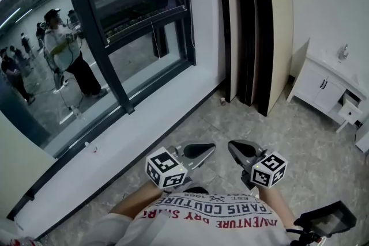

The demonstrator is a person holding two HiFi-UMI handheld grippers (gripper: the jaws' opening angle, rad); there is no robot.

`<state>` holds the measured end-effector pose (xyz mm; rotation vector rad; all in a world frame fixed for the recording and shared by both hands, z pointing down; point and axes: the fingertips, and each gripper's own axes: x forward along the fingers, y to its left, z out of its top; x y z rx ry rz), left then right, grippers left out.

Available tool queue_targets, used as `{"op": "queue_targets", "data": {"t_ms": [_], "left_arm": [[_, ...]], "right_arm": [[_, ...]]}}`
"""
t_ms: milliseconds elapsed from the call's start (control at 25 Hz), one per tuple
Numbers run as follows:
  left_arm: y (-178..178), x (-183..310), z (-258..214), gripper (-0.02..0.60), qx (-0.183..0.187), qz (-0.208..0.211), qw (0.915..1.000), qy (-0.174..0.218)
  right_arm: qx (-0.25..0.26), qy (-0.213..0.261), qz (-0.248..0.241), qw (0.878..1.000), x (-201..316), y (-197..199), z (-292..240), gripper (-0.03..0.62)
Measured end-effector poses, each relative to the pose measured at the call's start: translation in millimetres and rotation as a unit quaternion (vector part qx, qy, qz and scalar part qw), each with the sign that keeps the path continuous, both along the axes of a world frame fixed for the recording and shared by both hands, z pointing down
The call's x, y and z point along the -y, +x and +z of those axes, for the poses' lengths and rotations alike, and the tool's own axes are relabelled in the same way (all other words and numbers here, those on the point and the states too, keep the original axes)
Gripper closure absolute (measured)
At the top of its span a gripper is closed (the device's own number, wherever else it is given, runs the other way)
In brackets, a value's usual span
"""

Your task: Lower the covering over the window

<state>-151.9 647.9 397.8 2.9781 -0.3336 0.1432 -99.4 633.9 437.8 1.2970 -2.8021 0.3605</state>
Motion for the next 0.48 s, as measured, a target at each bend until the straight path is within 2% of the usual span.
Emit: {"op": "queue_targets", "data": {"t_ms": [360, 480], "left_arm": [[8, 48, 22, 0.578, 0.002, -0.015, 0.9993, -0.033], [15, 76, 35, 0.578, 0.017, -0.022, 0.9989, -0.038]], "right_arm": [[-0.007, -0.049, 0.015, 0.999, 33, 14, 31, 0.589], [-0.005, -0.068, 0.016, 0.998, 57, 22, 44, 0.589]]}}
